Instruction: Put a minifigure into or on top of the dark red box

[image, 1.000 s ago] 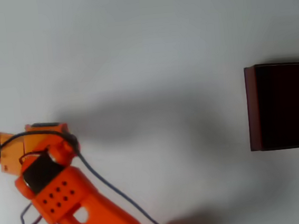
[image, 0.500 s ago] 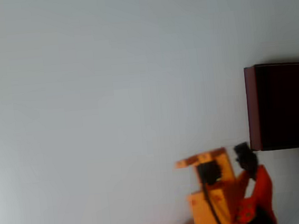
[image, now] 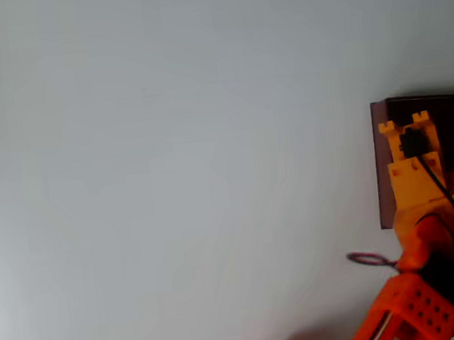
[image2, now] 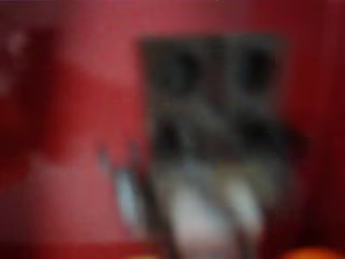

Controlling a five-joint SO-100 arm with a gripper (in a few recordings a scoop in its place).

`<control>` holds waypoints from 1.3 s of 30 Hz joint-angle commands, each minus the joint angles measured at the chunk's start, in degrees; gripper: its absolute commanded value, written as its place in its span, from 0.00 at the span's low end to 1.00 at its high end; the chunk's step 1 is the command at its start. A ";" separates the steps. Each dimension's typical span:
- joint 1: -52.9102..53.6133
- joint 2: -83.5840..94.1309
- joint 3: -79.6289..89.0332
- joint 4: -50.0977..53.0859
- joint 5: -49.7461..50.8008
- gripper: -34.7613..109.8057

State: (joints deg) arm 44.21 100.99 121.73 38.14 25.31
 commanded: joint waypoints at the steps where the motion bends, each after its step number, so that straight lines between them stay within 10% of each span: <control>1: 1.93 -3.96 -4.48 0.18 0.09 0.36; 10: -6.68 25.84 7.47 10.90 -12.92 0.37; 19: -46.76 90.26 25.66 39.20 -22.15 0.37; 28: -83.58 94.48 40.25 44.65 -19.69 0.24; 39: -84.64 94.39 51.33 39.55 -20.65 0.24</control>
State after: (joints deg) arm -40.25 195.03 172.71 77.08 3.16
